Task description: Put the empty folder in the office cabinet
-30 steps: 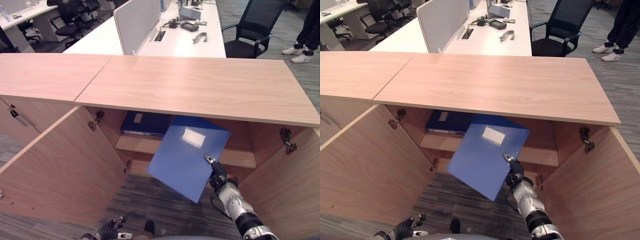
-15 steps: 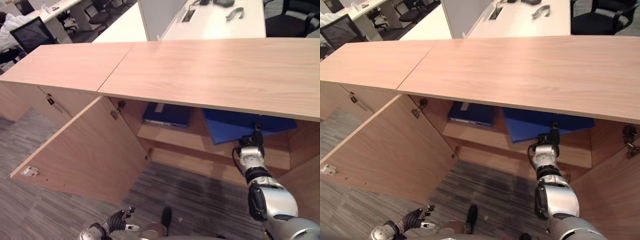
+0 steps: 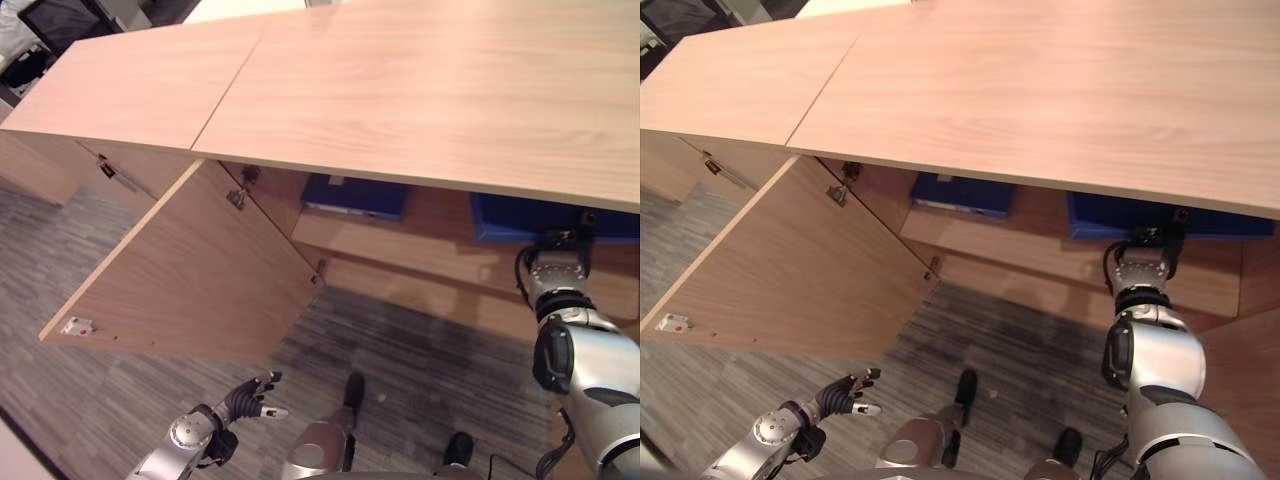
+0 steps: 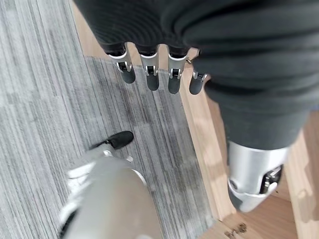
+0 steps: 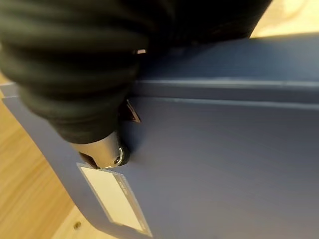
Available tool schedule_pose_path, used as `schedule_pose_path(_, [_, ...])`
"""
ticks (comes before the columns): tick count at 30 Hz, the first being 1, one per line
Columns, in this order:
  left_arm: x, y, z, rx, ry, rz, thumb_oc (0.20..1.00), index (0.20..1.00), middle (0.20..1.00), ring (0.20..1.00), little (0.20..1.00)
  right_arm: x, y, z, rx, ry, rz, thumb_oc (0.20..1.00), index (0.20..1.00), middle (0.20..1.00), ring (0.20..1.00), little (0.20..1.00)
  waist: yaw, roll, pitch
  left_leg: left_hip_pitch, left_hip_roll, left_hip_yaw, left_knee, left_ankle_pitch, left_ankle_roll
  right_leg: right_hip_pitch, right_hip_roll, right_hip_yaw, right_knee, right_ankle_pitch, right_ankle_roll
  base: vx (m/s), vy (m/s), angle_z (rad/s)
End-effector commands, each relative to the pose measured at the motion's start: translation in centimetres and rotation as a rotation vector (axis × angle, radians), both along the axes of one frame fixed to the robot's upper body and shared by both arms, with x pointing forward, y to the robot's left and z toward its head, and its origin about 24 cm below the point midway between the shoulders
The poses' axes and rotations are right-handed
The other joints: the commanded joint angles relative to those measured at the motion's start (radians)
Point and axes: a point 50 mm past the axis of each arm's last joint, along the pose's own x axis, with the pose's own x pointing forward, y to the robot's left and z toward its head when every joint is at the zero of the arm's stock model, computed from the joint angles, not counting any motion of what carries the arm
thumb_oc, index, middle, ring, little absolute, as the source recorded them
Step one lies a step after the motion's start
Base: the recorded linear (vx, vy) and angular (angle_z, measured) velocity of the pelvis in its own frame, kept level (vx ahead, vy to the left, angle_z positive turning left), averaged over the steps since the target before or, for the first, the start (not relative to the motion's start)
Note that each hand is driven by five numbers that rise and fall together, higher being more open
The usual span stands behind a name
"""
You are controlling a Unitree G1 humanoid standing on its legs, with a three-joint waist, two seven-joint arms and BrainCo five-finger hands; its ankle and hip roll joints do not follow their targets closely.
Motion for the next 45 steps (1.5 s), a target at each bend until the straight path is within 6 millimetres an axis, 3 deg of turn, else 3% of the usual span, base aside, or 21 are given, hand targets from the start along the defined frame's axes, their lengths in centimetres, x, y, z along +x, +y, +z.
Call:
schedule_pose_path(1, [2.3,0.5,2.2,-0.001,-0.108,-0.013,1.0,1.0,1.0,1.0,1.0,1.4,-0.7,6.9,-0.079,-0.202,-0.012,0.2,0.2,0.2,0.2,0.2,0.038,-0.029,0.032,0.031,0.027,0.039,0.072,-0.127,-0.015,-0.141,-0.092,0.053,0.269,-0.134,0.036,-0.05,0.004,-0.08])
schedule_pose_path(4, [2.7,0.5,2.5,-0.009,-0.127,-0.005,1.0,1.0,1.0,1.0,1.0,1.3,-1.0,7.9,-0.089,-0.218,-0.023,0.2,0.2,0.2,0.2,0.2,0.041,-0.026,0.053,-0.033,0.018,0.04,0.135,-0.148,-0.018,-0.19,-0.11,0.06,0.32,-0.154,0.039,-0.07,-0.015,0.04])
schedule_pose_path(12, [3.7,0.5,3.6,-0.042,-0.191,0.025,1.0,1.0,1.0,1.0,1.0,1.4,-1.4,13.2,-0.145,-0.317,-0.064,0.2,0.2,0.2,0.2,0.2,0.046,-0.013,0.095,-0.233,-0.013,0.034,0.332,-0.213,-0.024,-0.371,-0.128,0.102,0.489,-0.209,0.025,-0.06,-0.01,0.09])
schedule_pose_path(16, [3.7,1.0,2.5,-0.022,-0.161,0.07,1.0,1.0,1.0,1.0,1.0,1.4,-1.3,14.6,-0.203,-0.331,-0.063,0.2,0.2,0.2,0.2,0.2,0.039,-0.006,0.098,-0.262,-0.013,0.039,0.342,-0.217,-0.023,-0.433,-0.129,0.127,0.538,-0.223,0.019,-0.01,-0.006,-0.05])
schedule_pose_path(18, [3.2,2.6,1.3,0.034,-0.111,0.11,1.0,1.0,1.0,1.0,1.0,1.5,-1.1,14.6,-0.238,-0.326,-0.055,0.2,0.2,0.2,0.2,0.2,0.028,-0.009,0.097,-0.245,0.003,0.046,0.336,-0.221,-0.03,-0.432,-0.113,0.144,0.546,-0.249,-0.001,0.03,-0.1,-0.03])
schedule_pose_path(19, [3.3,1.7,1.3,0.012,-0.112,0.096,1.0,1.0,1.0,1.0,1.0,1.6,-0.8,14.6,-0.233,-0.311,-0.063,0.2,0.2,0.2,0.2,0.2,0.025,-0.021,0.105,-0.234,0.021,0.053,0.361,-0.227,-0.041,-0.407,-0.098,0.144,0.533,-0.267,-0.018,0.0,-0.195,-0.03])
schedule_pose_path(21, [3.1,2.3,1.2,0.034,-0.113,0.12,1.0,1.0,1.0,1.0,1.0,1.6,-0.9,14.4,-0.242,-0.299,-0.069,0.2,0.2,0.2,0.2,0.2,0.039,-0.028,0.155,-0.272,0.02,0.033,0.464,-0.197,-0.052,-0.375,-0.086,0.142,0.511,-0.273,-0.049,-0.12,-0.272,-0.04])
schedule_pose_path(23, [2.5,2.7,1.2,0.058,-0.097,0.085,1.0,1.0,1.0,1.0,1.0,0.9,-1.9,14.4,-0.242,-0.28,-0.1,0.2,0.2,0.2,0.2,0.2,0.064,-0.037,0.188,-0.363,-0.025,-0.011,0.556,-0.156,-0.057,-0.344,-0.072,0.115,0.494,-0.275,-0.064,0.04,-0.258,0.26])
schedule_pose_path(24, [1.3,2.7,0.7,0.072,-0.055,0.032,1.0,1.0,1.0,1.0,1.0,0.4,-2.9,13.5,-0.248,-0.242,-0.11,0.2,0.2,0.2,0.2,0.2,0.097,-0.02,0.176,-0.382,-0.022,0.038,0.408,-0.07,-0.049,-0.261,-0.025,0.095,0.429,-0.29,-0.061,0.37,-0.088,0.82])
schedule_pose_path(26, [0.5,2.6,0.6,0.073,-0.033,-0.002,1.0,1.0,1.0,1.0,1.0,0.1,-3.3,12.8,-0.255,-0.226,-0.118,0.2,0.2,0.2,0.2,0.2,0.129,-0.008,0.169,-0.375,-0.017,0.053,0.283,0.0,-0.056,-0.221,0.006,0.104,0.395,-0.302,-0.059,0.39,0.025,0.29])
schedule_pose_path(28, [-0.1,2.9,0.4,0.097,-0.02,-0.022,1.0,1.0,1.0,1.0,1.0,0.3,-2.9,11.5,-0.223,-0.214,-0.105,0.2,0.2,0.2,0.2,0.2,0.142,-0.021,0.147,-0.326,-0.021,0.052,0.207,-0.013,-0.024,-0.182,0.011,0.11,0.361,-0.308,-0.034,0.35,0.131,-0.61])
schedule_pose_path(32, [-0.7,3.1,0.5,0.127,-0.008,-0.078,1.0,1.0,1.0,1.0,1.0,0.2,-3.0,10.5,-0.22,-0.205,-0.097,0.2,0.2,0.2,0.2,0.2,0.158,-0.061,0.123,-0.333,-0.046,0.077,0.253,-0.059,0.007,-0.144,-0.028,0.113,0.306,-0.262,0.008,0.24,0.151,-0.57])
schedule_pose_path(34, [0.3,3.6,0.5,0.139,-0.019,-0.036,1.0,1.0,1.0,1.0,1.0,1.2,-1.3,8.9,-0.213,-0.181,-0.03,0.2,0.2,0.2,0.2,0.2,0.148,-0.094,0.127,-0.296,-0.05,0.095,0.255,-0.104,0.039,-0.173,-0.048,0.118,0.397,-0.183,0.07,0.16,0.167,-0.74])
schedule_pose_path(35, [0.9,4.2,0.9,0.15,-0.048,0.012,1.0,1.0,1.0,1.0,1.0,2.2,0.3,9.5,-0.22,-0.195,0.018,0.2,0.2,0.2,0.2,0.2,0.123,-0.08,0.154,-0.264,-0.027,0.114,0.244,-0.115,0.058,-0.255,-0.074,0.105,0.568,-0.059,0.114,0.03,0.278,-0.47])
schedule_pose_path(37, [0.4,4.5,0.9,0.156,-0.05,0.014,1.0,1.0,1.0,1.0,1.0,2.5,0.6,10.0,-0.21,-0.203,0.03,0.2,0.2,0.2,0.2,0.2,0.119,-0.045,0.176,-0.244,-0.006,0.147,0.24,-0.127,0.072,-0.315,-0.111,0.071,0.634,-0.031,0.127,0.05,0.128,-0.51])
schedule_pose_path(38, [0.4,4.5,1.1,0.15,-0.058,0.017,1.0,1.0,1.0,1.0,1.0,2.6,0.8,10.3,-0.207,-0.218,0.033,0.2,0.2,0.2,0.2,0.2,0.118,-0.048,0.185,-0.23,-0.01,0.152,0.241,-0.148,0.063,-0.326,-0.149,0.064,0.593,-0.056,0.119,0.11,-0.108,-0.78])
schedule_pose_path(39, [0.9,4.5,1.5,0.133,-0.076,0.026,1.0,1.0,1.0,1.0,1.0,2.7,1.0,10.9,-0.22,-0.225,0.038,0.2,0.2,0.2,0.2,0.2,0.117,-0.054,0.187,-0.223,-0.003,0.152,0.241,-0.16,0.039,-0.342,-0.194,0.055,0.45,-0.064,0.093,0.17,-0.202,-0.71])
schedule_pose_path(41, [0.9,4.5,1.5,0.126,-0.075,0.027,1.0,1.0,1.0,1.0,1.0,2.3,0.2,11.7,-0.237,-0.226,0.01,0.2,0.2,0.2,0.2,0.2,0.111,-0.053,0.19,-0.206,0.009,0.147,0.245,-0.187,0.009,-0.354,-0.214,0.07,0.257,0.006,0.093,0.18,-0.263,-0.56])
schedule_pose_path(42, [0.6,5.0,1.6,0.146,-0.071,0.013,1.0,1.0,1.0,1.0,1.0,1.3,-1.6,11.5,-0.244,-0.192,-0.032,0.2,0.2,0.2,0.2,0.2,0.114,-0.061,0.187,-0.201,0.0,0.138,0.273,-0.213,-0.007,-0.328,-0.23,0.102,0.137,0.05,0.109,0.14,-0.291,-0.12])
schedule_pose_path(43, [0.6,4.5,1.1,0.145,-0.058,-0.006,1.0,1.0,1.0,1.0,1.0,1.4,-1.5,11.5,-0.247,-0.209,-0.027,0.2,0.2,0.2,0.2,0.2,0.105,-0.073,0.184,-0.216,-0.028,0.138,0.313,-0.218,-0.004,-0.308,-0.234,0.109,0.114,0.113,0.114,0.11,-0.264,0.54])
schedule_pose_path(45, [0.2,4.5,0.8,0.135,-0.042,0.01,1.0,1.0,1.0,1.0,1.0,1.1,-1.9,11.2,-0.257,-0.191,-0.029,0.2,0.2,0.2,0.2,0.2,0.106,-0.064,0.163,-0.212,-0.026,0.136,0.295,-0.207,-0.006,-0.288,-0.22,0.108,0.09,0.125,0.117,0.04,-0.094,1.01])
